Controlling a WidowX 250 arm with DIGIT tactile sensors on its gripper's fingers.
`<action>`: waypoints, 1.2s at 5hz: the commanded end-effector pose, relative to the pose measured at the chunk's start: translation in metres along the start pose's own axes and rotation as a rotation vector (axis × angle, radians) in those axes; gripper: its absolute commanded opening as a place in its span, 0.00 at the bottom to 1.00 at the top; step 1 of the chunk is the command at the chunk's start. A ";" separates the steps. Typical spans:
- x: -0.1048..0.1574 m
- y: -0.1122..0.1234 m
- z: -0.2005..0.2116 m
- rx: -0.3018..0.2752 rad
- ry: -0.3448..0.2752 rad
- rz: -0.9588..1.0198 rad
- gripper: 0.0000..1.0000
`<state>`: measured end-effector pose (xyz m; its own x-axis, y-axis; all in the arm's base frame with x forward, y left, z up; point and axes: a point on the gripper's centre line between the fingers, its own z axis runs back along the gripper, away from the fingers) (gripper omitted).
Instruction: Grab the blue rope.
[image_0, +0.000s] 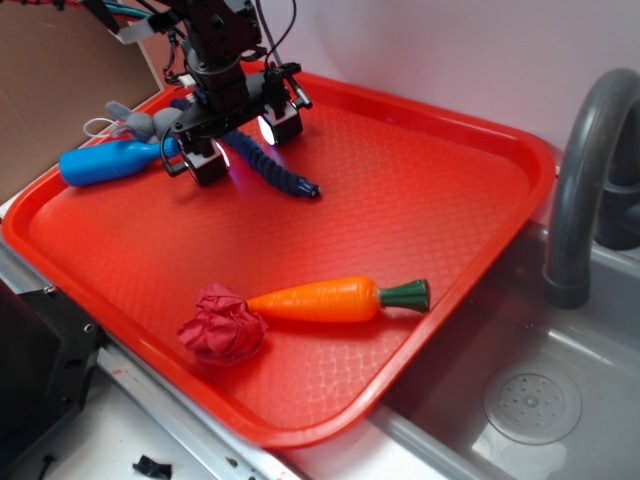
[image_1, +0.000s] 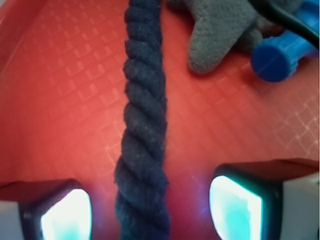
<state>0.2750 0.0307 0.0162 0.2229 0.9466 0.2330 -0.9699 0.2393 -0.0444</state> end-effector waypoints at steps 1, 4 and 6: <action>0.008 0.003 0.003 -0.004 0.008 -0.005 0.00; -0.001 0.003 0.093 -0.111 0.085 -0.537 0.00; -0.007 0.033 0.177 -0.230 0.202 -1.018 0.00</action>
<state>0.2144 -0.0223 0.1727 0.9563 0.2902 0.0364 -0.2864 0.9543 -0.0852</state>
